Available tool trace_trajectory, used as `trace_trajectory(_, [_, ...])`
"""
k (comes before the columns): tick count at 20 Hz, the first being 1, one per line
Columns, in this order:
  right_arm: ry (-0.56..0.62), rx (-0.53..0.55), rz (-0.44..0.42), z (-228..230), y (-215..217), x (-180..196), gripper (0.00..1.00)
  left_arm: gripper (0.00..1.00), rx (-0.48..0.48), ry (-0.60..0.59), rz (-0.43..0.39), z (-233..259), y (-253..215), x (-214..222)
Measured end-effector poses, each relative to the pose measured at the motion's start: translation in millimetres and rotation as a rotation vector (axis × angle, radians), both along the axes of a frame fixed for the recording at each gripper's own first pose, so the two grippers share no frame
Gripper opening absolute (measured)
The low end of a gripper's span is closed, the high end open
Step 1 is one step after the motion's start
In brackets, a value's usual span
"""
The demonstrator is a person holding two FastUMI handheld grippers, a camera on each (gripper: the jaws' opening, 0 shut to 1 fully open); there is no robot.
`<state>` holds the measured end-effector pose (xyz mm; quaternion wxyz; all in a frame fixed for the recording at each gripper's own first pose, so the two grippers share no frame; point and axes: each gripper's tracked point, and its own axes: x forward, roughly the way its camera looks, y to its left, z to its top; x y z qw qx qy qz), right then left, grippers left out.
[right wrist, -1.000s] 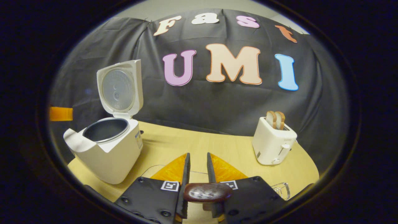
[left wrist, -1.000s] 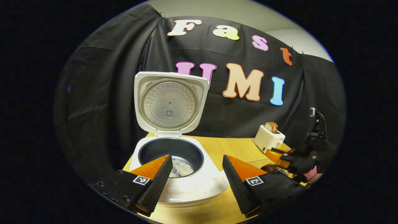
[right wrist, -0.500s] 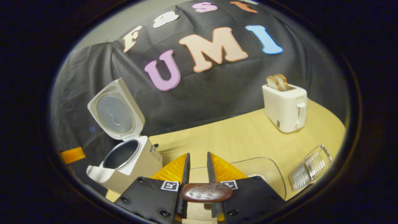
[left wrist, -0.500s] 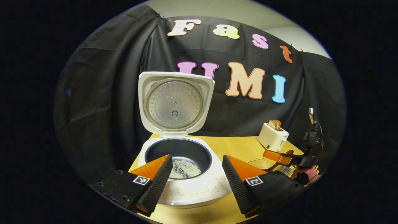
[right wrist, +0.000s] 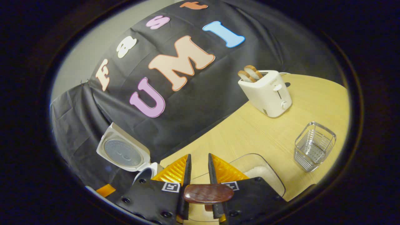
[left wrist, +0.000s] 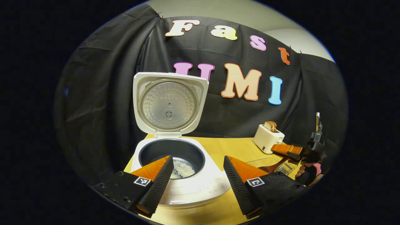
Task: Close the left gripper, press the button to open the rice cooker; take a wooden spoon from the chopstick holder with the right hand, scoop a spoonful of rice and pour it into the rice cooker, then put the wooden spoon back into the chopstick holder.
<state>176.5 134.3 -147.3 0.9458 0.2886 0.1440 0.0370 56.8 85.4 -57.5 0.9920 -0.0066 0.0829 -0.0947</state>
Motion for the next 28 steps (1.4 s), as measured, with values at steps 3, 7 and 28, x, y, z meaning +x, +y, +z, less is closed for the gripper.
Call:
trace_trajectory(3, [-0.035,0.006,-0.018,25.4,-7.6,-4.2,0.31,0.95,-0.011,-0.006,-0.007,2.9,-2.8,-2.8])
trace_trajectory(7, [-0.074,0.06,-0.034,62.1,-7.8,-5.3,0.31,0.95,-0.035,-0.002,-0.017,3.0,-2.2,-7.5])
trace_trajectory(28, [-0.163,0.248,0.283,154.9,231.5,34.9,0.31,0.92,-0.081,0.014,0.198,-11.5,122.7,-58.8])
